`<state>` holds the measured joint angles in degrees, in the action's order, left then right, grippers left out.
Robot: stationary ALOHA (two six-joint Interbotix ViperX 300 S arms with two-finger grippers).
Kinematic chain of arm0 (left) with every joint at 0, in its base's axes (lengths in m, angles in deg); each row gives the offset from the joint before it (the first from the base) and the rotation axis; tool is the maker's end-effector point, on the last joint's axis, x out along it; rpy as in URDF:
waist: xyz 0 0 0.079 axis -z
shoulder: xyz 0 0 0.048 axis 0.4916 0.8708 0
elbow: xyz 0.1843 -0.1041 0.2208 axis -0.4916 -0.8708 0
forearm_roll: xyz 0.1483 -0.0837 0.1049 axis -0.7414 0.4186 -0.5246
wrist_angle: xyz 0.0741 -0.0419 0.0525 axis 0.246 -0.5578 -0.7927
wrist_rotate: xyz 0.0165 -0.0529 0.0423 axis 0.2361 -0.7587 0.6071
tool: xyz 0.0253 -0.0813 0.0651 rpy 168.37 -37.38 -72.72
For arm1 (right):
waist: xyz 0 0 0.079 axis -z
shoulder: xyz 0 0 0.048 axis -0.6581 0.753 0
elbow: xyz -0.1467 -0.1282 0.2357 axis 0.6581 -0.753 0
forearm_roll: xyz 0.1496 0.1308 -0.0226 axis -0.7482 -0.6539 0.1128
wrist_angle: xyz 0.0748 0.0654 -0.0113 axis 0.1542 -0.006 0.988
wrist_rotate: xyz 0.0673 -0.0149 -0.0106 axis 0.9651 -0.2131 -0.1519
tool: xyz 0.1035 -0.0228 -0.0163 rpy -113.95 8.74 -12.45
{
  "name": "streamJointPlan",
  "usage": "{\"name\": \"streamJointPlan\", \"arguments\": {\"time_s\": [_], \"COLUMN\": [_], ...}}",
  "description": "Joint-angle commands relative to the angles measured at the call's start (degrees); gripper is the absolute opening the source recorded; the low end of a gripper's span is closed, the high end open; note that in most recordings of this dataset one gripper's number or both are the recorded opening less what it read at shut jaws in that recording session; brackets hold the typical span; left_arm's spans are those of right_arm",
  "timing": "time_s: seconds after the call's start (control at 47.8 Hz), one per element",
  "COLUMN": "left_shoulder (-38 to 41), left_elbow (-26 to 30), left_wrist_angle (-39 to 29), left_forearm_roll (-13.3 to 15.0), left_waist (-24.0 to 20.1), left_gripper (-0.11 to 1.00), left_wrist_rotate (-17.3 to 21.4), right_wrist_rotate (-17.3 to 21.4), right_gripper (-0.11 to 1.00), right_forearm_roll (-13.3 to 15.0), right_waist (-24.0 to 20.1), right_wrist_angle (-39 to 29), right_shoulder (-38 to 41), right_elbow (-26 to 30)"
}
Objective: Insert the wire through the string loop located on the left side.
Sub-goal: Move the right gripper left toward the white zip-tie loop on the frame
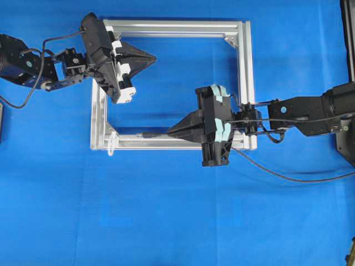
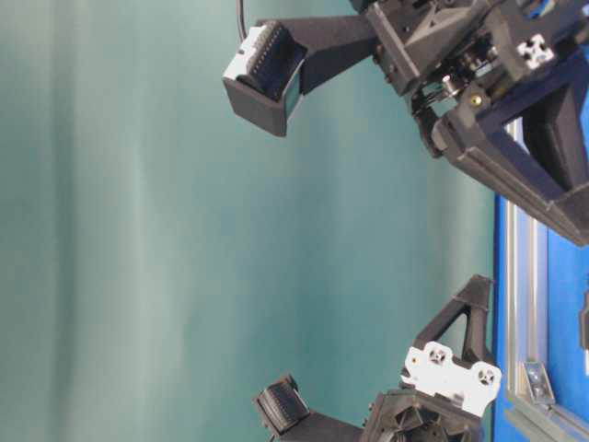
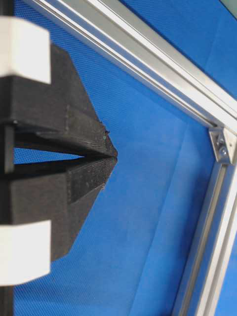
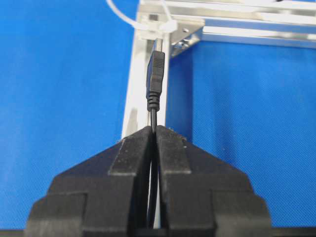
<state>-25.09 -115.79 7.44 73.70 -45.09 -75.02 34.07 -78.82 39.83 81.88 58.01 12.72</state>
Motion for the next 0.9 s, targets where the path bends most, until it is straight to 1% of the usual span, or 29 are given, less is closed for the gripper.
{"name": "streamJointPlan", "arguments": {"time_s": [0.0, 0.146, 0.398, 0.586, 0.879], "left_shoulder": [-1.67, -1.67, -1.67, -1.76, -1.85], "left_elbow": [0.26, 0.26, 0.26, 0.09, 0.00], "left_wrist_angle": [0.53, 0.53, 0.53, 0.53, 0.53], "left_forearm_roll": [-0.18, -0.18, -0.18, -0.18, -0.18], "left_waist": [0.18, 0.18, 0.18, 0.18, 0.18], "left_gripper": [0.00, 0.00, 0.00, 0.00, 0.00], "left_wrist_rotate": [0.00, 0.00, 0.00, 0.00, 0.00], "right_wrist_rotate": [0.00, 0.00, -0.26, -0.26, -0.26], "right_gripper": [0.00, 0.00, 0.00, 0.00, 0.00], "right_forearm_roll": [-0.09, -0.09, 0.00, 0.09, 0.00], "right_waist": [-0.35, -0.97, -0.97, -0.97, -0.88], "right_wrist_angle": [0.09, -0.88, -4.22, -5.01, -6.50], "right_shoulder": [-1.41, -0.26, 2.90, 5.45, 6.68], "right_elbow": [0.97, 2.99, 8.00, 11.25, 13.36]}}
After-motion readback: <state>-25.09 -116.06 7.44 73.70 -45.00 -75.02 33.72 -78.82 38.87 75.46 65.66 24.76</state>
